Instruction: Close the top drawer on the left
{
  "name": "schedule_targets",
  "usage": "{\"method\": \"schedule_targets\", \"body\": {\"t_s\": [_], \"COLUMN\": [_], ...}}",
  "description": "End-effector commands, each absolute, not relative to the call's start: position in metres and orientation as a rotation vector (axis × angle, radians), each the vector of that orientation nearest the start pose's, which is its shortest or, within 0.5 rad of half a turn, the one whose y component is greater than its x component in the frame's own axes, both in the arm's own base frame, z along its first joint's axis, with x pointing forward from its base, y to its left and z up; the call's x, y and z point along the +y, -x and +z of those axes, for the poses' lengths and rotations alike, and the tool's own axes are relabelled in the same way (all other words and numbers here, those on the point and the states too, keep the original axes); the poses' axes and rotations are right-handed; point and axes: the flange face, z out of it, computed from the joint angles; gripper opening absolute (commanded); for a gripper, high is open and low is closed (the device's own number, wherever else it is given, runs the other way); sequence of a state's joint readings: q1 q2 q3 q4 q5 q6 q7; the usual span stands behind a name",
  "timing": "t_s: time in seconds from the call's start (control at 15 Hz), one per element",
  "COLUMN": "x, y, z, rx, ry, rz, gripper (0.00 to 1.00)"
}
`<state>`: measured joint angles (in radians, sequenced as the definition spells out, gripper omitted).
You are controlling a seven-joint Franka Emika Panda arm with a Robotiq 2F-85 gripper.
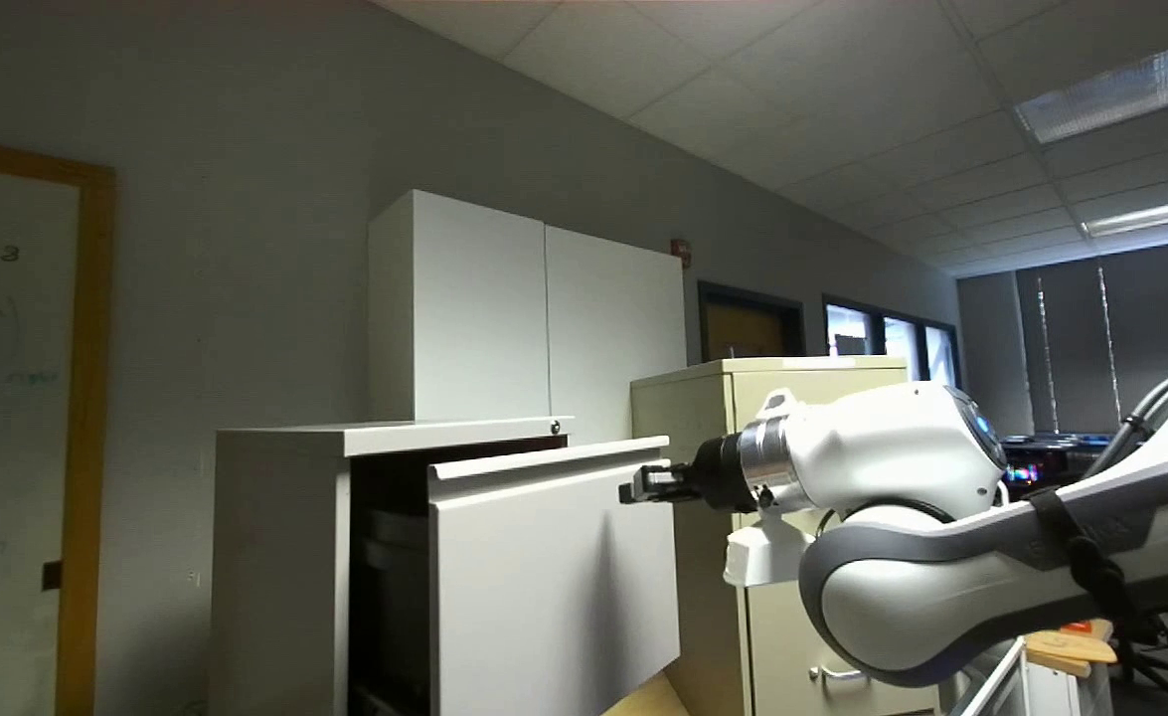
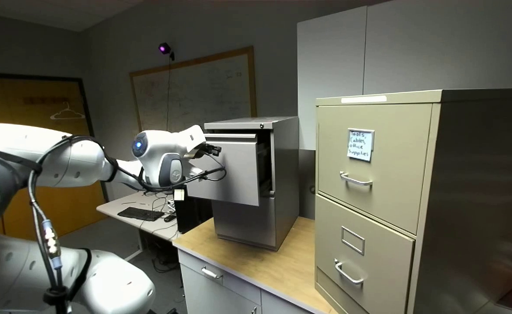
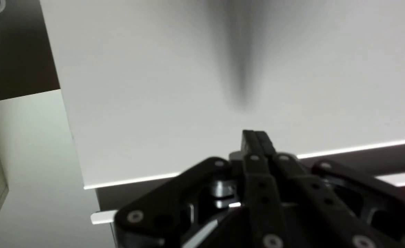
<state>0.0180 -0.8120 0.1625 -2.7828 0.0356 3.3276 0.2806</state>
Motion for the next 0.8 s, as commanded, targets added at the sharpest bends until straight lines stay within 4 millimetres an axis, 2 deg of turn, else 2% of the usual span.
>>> {"method": "schedule_targets", "body": {"t_s": [0.0,0.47,0.73], "x": [0.078,0.085,0.086], "y": [-0.347,-0.391,-0.421], "z": [0.610,0.637,0.641], "rx": [0.062,0.049,0.061], "ry": [2.268,2.227,2.238], "rz": [-1.837,-1.801,-1.752], "gripper": [0.00,0.00,0.00]}}
